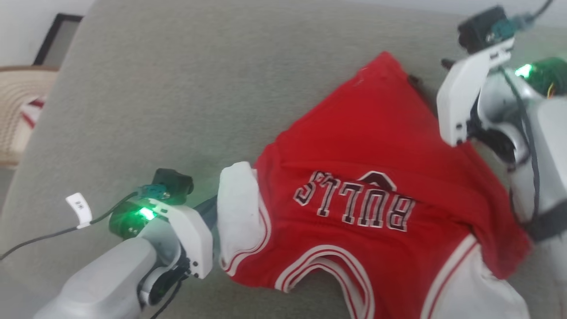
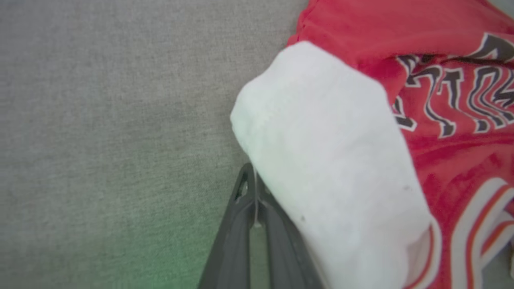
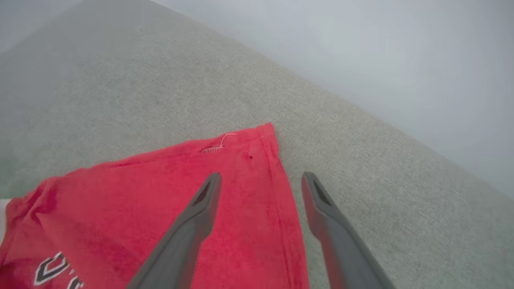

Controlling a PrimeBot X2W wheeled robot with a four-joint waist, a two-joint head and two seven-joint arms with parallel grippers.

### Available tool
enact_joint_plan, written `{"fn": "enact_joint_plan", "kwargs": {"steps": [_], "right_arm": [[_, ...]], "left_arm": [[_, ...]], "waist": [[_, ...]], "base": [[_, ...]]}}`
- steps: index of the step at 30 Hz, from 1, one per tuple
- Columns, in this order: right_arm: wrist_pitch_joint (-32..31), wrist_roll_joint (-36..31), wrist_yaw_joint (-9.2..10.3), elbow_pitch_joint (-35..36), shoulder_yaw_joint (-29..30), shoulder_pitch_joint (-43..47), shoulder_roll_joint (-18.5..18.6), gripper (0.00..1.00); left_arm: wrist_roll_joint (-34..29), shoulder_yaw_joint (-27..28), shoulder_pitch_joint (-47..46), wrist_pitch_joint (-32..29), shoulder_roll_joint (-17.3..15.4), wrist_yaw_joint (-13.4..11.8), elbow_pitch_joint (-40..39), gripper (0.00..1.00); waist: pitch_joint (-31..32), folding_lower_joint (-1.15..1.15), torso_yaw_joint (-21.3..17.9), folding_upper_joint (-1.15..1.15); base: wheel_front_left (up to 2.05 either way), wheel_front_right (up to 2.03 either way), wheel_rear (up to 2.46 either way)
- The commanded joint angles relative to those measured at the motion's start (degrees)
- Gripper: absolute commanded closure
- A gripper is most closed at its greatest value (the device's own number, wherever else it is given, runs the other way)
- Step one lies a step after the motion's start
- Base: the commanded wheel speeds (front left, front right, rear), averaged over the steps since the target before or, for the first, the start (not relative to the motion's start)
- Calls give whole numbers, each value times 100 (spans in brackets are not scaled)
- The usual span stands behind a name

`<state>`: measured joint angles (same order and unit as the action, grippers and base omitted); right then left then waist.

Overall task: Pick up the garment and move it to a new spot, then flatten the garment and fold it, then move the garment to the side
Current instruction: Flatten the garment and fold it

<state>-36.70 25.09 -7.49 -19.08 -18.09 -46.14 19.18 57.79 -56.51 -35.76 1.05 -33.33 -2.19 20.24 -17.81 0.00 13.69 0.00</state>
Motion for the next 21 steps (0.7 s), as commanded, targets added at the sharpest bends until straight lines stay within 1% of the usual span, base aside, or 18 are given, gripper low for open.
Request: {"fn": "enact_joint_plan", "kwargs": {"steps": [1,6,11,14,17,19,21], "right_arm": [[69,29,-1,-242,-111,-183,25,0],[248,106,-1,-1497,-596,-954,100,0],[128,213,-1,-2628,-944,-1493,138,0],[97,261,-1,-3149,-1134,-1721,157,0],[-78,232,-1,-3610,-1426,-1821,145,0],[-219,396,-1,-3867,-1532,-1790,79,0],[-398,483,-2,-3989,-1784,-1765,41,0]], "left_arm": [[-23,-16,-112,26,71,59,53,100],[-75,-89,-285,104,329,261,343,100],[-100,-138,-439,180,563,458,642,100],[-130,-185,-520,222,704,562,821,100],[-128,-217,-581,263,820,650,1009,100],[-129,-234,-629,301,872,695,1135,100],[-126,-254,-663,335,921,739,1255,100]], "waist": [[-106,0,187,0],[-243,0,502,0],[-399,0,757,0],[-487,0,903,0],[-558,0,1000,0],[-590,0,1035,0],[-614,0,1056,0]], "base": [[0,0,0],[0,0,0],[0,0,0],[0,0,0],[0,0,0],[0,0,0],[0,0,0]]}}
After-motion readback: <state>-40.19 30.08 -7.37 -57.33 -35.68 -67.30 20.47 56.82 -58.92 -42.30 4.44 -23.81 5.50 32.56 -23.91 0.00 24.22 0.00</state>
